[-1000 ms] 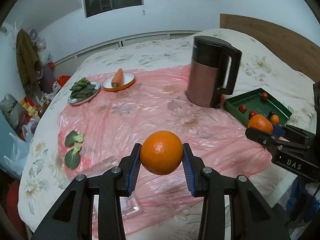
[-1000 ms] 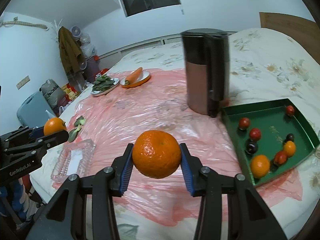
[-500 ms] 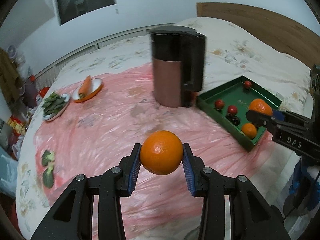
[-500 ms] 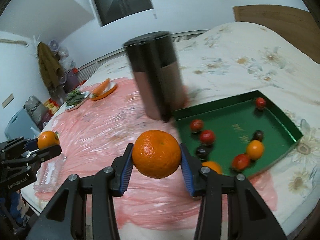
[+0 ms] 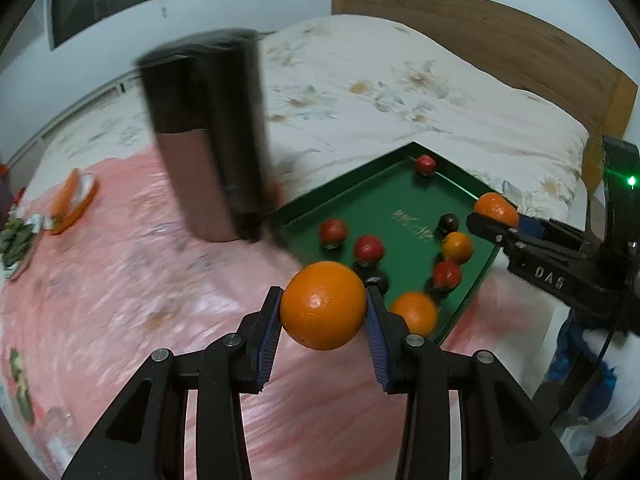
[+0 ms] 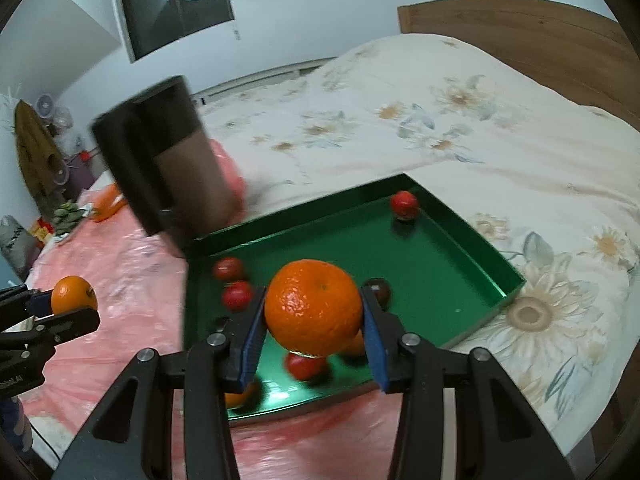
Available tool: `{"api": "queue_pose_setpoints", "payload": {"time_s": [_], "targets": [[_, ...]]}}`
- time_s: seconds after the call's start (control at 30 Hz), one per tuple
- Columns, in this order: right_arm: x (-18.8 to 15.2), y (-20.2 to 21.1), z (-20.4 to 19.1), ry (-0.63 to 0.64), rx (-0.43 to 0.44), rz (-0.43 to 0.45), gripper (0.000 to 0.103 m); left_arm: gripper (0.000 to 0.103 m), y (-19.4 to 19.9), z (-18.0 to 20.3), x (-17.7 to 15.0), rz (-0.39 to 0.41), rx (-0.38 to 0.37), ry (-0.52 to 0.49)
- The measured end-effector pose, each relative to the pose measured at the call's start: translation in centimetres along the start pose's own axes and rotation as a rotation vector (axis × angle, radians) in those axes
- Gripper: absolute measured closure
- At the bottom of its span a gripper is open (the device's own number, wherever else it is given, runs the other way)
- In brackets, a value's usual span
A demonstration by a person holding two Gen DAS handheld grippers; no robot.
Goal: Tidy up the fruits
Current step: 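Lower the oranges into the box and open the left tool while the right tool opens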
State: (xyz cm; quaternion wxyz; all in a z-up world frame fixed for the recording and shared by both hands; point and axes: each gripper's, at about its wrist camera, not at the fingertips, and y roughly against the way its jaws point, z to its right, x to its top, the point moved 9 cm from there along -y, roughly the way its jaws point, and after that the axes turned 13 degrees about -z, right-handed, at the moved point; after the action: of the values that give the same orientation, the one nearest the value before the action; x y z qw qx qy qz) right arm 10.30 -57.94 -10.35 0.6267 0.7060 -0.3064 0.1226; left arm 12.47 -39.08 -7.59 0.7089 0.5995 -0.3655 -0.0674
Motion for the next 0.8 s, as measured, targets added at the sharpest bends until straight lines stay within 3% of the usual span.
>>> {"api": "queue_pose_setpoints", "payload": {"time_s": [0.13,0.43,0.8], "targets": [[0.2,-1.2,2.6,-0.011,-0.047,-0.011,0.034,0.068,-2.0,2.1,1.5,-0.019,-0.03,-0.037],[0.5,-3.2,8.2,-0.042,-0.142,-0.048,0.034,0.068,-7.0,5.5,3.0,-0.072,-0.004,-0.117],[-0.1,-6.3,8.1,0.009,-0.163,-0.121,0.033,0.066,-10.2,5.7,3.4,-0.13,0.027,-0.117]]}}
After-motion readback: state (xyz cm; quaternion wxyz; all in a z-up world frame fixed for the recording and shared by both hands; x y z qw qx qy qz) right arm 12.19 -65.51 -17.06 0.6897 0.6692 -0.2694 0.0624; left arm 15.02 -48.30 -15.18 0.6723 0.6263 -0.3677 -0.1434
